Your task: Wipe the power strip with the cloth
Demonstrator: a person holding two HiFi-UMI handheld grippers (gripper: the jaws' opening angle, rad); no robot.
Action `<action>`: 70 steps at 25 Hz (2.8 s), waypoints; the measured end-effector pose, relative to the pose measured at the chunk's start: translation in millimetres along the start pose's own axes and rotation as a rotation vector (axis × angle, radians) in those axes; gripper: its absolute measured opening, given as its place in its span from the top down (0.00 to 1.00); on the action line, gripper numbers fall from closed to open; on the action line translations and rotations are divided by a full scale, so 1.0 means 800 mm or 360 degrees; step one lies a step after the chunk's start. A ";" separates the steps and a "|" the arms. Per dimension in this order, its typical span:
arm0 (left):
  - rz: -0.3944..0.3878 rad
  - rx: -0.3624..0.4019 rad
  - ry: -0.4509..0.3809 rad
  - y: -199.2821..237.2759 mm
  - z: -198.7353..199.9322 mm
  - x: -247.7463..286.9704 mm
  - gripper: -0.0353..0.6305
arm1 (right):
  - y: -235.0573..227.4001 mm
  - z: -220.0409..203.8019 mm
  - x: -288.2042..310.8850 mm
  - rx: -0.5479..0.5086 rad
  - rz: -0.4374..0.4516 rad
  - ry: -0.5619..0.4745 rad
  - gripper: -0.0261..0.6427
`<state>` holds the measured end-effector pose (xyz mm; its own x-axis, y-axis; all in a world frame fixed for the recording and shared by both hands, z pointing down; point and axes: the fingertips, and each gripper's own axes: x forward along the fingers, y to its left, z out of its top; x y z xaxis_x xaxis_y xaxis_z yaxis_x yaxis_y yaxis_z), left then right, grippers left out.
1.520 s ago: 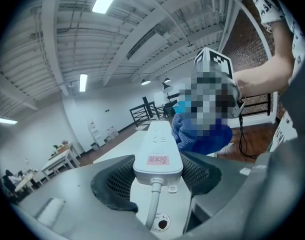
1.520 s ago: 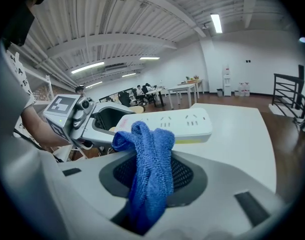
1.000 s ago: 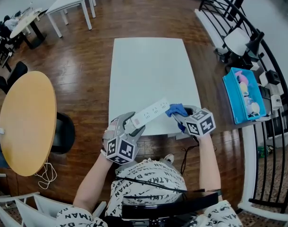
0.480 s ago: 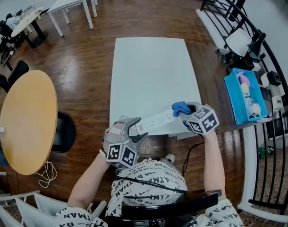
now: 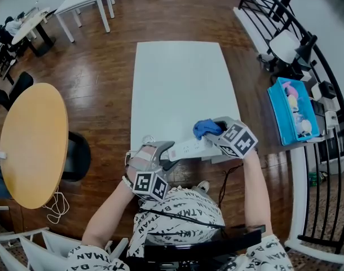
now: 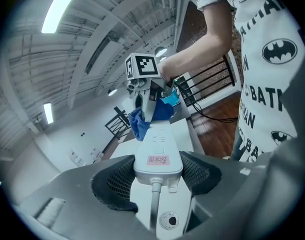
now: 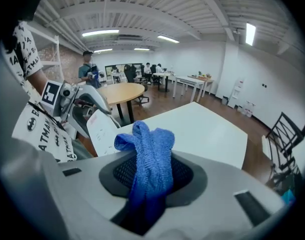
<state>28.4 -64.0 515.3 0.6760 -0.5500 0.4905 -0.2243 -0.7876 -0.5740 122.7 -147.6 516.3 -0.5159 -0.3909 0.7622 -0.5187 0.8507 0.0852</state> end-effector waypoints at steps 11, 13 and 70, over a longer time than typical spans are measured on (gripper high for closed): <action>-0.0075 0.0122 0.0043 -0.011 -0.002 0.008 0.52 | 0.065 0.038 0.010 -0.0421 0.0182 0.0131 0.76; -0.0083 0.0131 0.0042 -0.013 0.000 0.010 0.52 | 0.078 0.048 0.013 -0.0440 0.0235 0.0104 0.76; -0.0580 -0.0554 0.0175 0.015 -0.175 0.146 0.52 | 0.031 -0.072 0.013 0.0854 -0.0252 -0.0404 0.76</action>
<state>6.6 -176.9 657.6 0.6802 -0.2337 0.6948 -0.2207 -0.9691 -0.1099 143.9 -110.3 563.0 -0.5165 -0.6259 0.5844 -0.8392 0.5056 -0.2002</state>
